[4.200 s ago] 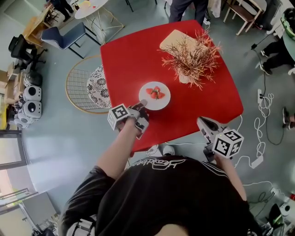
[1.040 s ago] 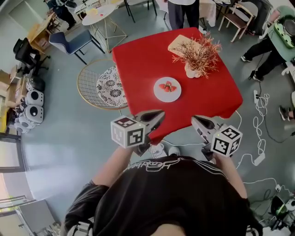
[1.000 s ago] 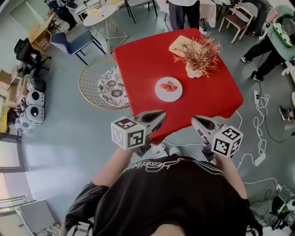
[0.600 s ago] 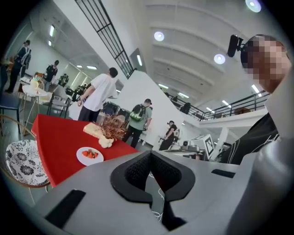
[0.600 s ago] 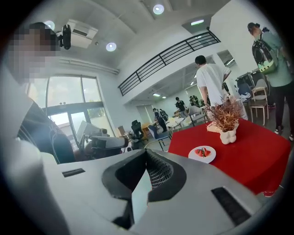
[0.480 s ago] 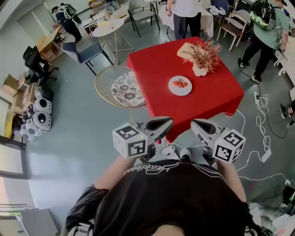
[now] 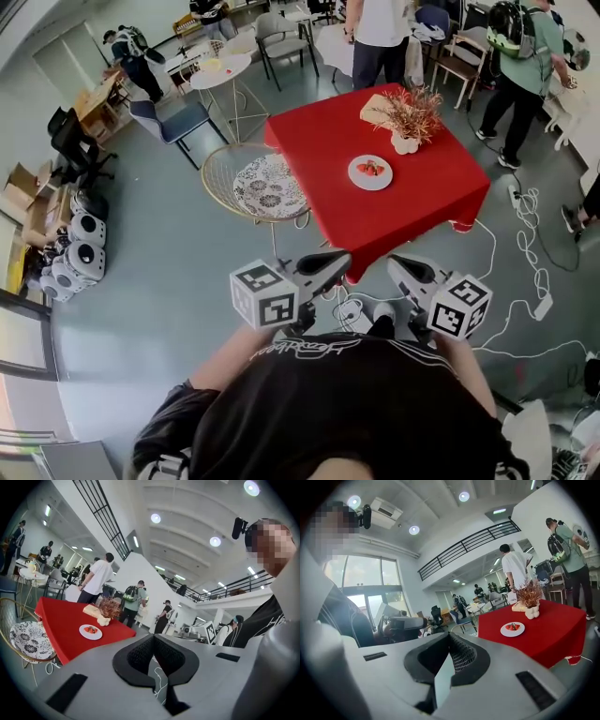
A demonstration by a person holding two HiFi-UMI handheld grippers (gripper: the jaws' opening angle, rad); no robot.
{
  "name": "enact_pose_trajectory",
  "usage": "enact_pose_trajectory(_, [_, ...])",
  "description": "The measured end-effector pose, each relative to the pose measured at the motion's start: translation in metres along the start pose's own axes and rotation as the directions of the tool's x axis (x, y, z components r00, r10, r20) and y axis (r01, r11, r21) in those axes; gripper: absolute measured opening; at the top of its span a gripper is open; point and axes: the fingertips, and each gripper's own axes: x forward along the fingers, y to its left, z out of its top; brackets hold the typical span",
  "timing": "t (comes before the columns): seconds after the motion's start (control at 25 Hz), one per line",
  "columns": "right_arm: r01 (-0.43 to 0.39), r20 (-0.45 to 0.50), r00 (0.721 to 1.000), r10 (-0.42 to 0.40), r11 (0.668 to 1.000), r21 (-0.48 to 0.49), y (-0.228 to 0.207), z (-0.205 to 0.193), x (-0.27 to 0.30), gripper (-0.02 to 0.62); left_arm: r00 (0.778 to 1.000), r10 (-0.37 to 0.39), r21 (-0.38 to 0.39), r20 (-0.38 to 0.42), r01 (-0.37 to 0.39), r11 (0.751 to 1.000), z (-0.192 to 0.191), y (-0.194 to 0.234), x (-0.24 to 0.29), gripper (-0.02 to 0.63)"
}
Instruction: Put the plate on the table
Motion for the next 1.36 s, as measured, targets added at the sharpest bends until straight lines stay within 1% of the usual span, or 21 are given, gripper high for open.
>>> enact_pose_trajectory(0.2, [0.022,-0.004,1.0,-0.022,0.999,0.026,0.005,-0.012,-0.002,0.008,1.0,-0.017,-0.021,0.007,0.017,1.0,-0.01,-0.001,-0.01,0.008])
enact_pose_trajectory(0.36, [0.042,-0.009,0.999,-0.042,0.999,0.027,0.007,-0.017,-0.002,0.008,1.0,-0.023,-0.041,0.003,0.023,0.999,-0.014,0.001,-0.014,0.008])
enact_pose_trajectory(0.64, [0.054,-0.023,0.998,-0.053,0.998,0.03,0.007,-0.022,-0.007,0.008,0.999,-0.041,-0.045,-0.008,0.041,0.998,-0.02,-0.002,-0.008,0.008])
enact_pose_trajectory(0.84, [0.059,-0.033,0.998,-0.057,0.997,0.041,0.005,-0.029,-0.01,0.008,0.999,-0.039,-0.055,-0.016,0.038,0.998,-0.027,-0.002,-0.004,0.008])
enact_pose_trajectory(1.36, [0.073,-0.021,0.997,-0.072,0.996,0.058,0.004,-0.039,-0.02,0.008,0.998,-0.051,-0.06,-0.038,0.049,0.997,-0.039,-0.008,0.004,0.008])
